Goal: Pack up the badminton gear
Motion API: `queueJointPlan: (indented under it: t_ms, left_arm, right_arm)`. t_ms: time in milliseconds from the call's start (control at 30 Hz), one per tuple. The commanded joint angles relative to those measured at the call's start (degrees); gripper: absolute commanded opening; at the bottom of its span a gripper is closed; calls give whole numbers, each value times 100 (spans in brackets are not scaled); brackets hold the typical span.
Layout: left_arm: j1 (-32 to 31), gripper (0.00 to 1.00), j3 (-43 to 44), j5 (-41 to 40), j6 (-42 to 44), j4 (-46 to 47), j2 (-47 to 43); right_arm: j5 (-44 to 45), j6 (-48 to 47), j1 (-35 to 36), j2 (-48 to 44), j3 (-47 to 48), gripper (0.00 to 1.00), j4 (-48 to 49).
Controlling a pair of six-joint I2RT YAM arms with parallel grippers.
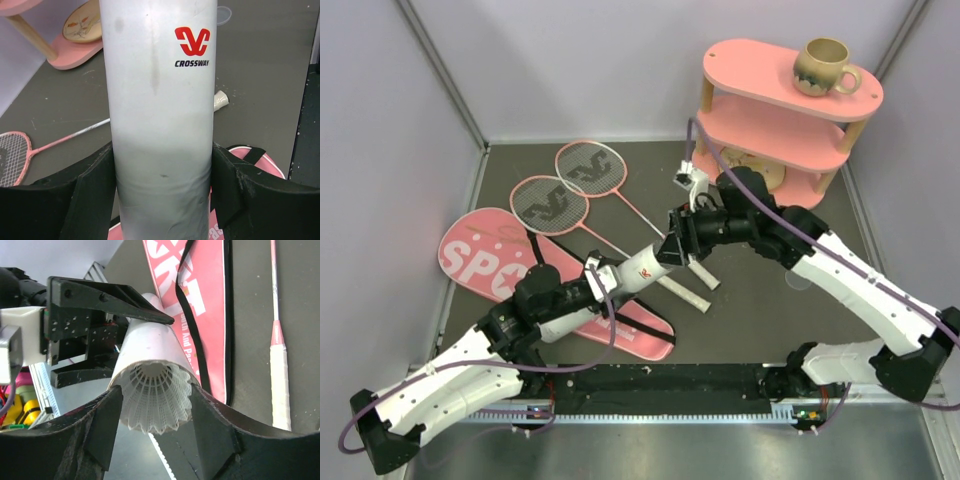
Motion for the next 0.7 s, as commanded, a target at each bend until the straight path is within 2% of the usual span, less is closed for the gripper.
queueJointPlan:
  t_ms: [0, 100, 367, 533, 667]
  left_arm:
    - [-44, 9, 92, 197, 10, 1004, -102]
    - [-36, 9, 92, 197, 11, 1004, -102]
    - [-45, 9, 84, 206, 10, 1012, -154]
    - [-44, 9, 83, 224, -7, 1039, -172]
    - [-44, 9, 57, 206, -25, 1074, -198]
  right_arm:
    - [-370, -85, -431, -643, -105, 63, 91]
    - [-599, -146, -624, -802, -210, 66, 56]
    - [-580, -147, -607, -697, -456, 67, 99]
    - [-546, 195, -82, -233, -623, 67, 731]
    - [-582, 371, 43, 33, -641, 67, 1084]
